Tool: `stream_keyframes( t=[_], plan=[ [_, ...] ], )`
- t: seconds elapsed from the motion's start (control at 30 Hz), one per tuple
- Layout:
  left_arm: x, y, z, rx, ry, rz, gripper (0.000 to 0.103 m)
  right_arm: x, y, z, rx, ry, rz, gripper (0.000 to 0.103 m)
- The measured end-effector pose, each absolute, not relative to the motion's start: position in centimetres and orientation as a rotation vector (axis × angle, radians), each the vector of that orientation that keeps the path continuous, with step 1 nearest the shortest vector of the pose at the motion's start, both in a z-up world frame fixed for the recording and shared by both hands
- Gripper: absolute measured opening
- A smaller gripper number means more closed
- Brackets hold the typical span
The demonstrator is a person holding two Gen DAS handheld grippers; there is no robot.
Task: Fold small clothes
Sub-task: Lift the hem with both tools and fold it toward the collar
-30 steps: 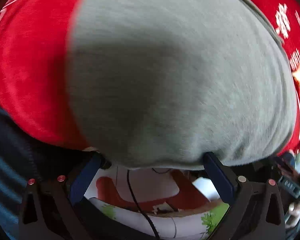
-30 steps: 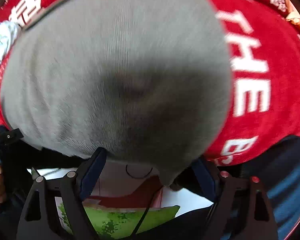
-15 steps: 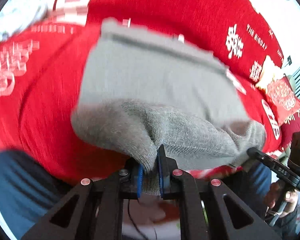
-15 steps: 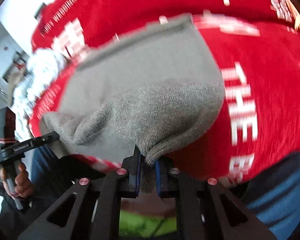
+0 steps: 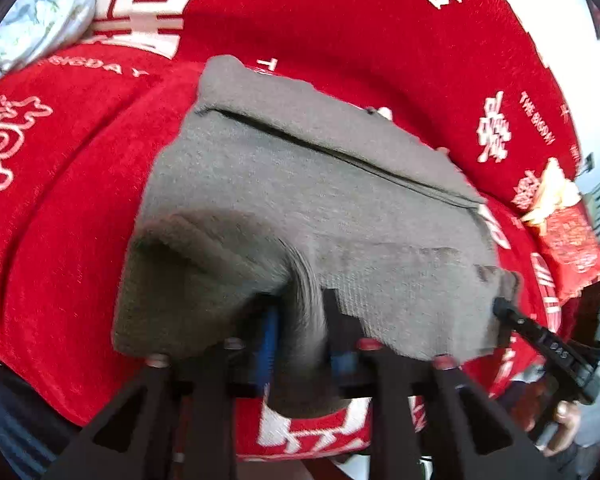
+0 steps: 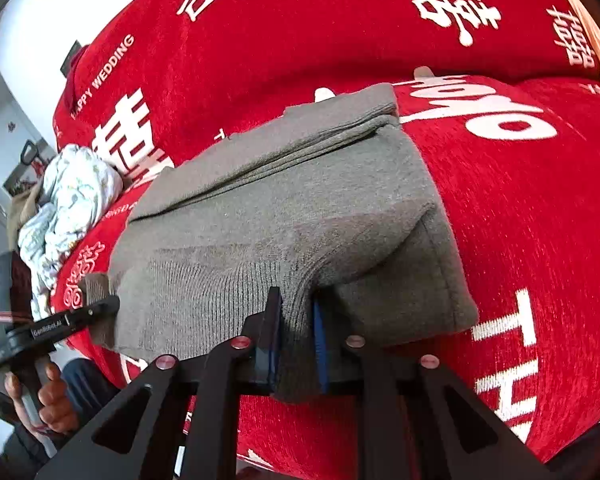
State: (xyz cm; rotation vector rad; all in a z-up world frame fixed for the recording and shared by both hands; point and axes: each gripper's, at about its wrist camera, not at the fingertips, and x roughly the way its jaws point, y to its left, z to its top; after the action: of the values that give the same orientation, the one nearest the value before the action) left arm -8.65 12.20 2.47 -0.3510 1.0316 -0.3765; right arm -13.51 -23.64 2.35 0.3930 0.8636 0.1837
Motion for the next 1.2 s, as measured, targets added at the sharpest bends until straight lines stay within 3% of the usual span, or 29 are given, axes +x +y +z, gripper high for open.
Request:
stream_keyframes(
  t=[0.03,0.1,0.13,0.17,0.27,0.3,0.33,0.37,0.83,1.2],
  plan=[
    [-9.0,12.3,2.5,-0.37,1.032,-0.388,0.058,-13.9,-23.8,2.3,0.399,0.858,0.188,0.027],
    [-9.8,12.3,2.8,-0.372,1.009,-0.386,0.069,-15.1,-24.1,2.4,0.402,0.84,0.186,0.041],
    [-10.2,12.1,2.9,-0.357,0.996,-0.384,0.069,-15.4,-24.2,2.3,0.406,0.833,0.183,0.051],
    [-10.4,11.8,2.9,-0.344,0.994,-0.385,0.069,-15.9,-24.3,2.2,0.411,0.828,0.182,0.055],
    [-10.2,10.7,2.4,-0.297,1.004,-0.368,0.068,-15.9,-24.0,1.8,0.386,0.832,0.181,0.055],
    [-10.2,10.3,2.6,-0.283,0.988,-0.368,0.048,-15.7,-23.8,1.8,0.378,0.835,0.181,0.052],
    [-10.1,9.9,2.6,-0.273,1.003,-0.383,0.014,-15.4,-23.6,1.9,0.369,0.843,0.182,0.043],
    [-10.0,9.7,2.6,-0.266,1.023,-0.386,0.011,-15.2,-23.5,2.0,0.36,0.855,0.187,0.01],
    [-10.2,10.7,8.4,-0.266,0.843,-0.356,0.01,-15.2,-23.8,8.1,0.38,0.705,0.233,0.009],
    [-6.4,10.3,10.0,-0.262,0.787,-0.324,0.01,-11.5,-24.2,9.8,0.374,0.642,0.219,0.009]
  ],
)
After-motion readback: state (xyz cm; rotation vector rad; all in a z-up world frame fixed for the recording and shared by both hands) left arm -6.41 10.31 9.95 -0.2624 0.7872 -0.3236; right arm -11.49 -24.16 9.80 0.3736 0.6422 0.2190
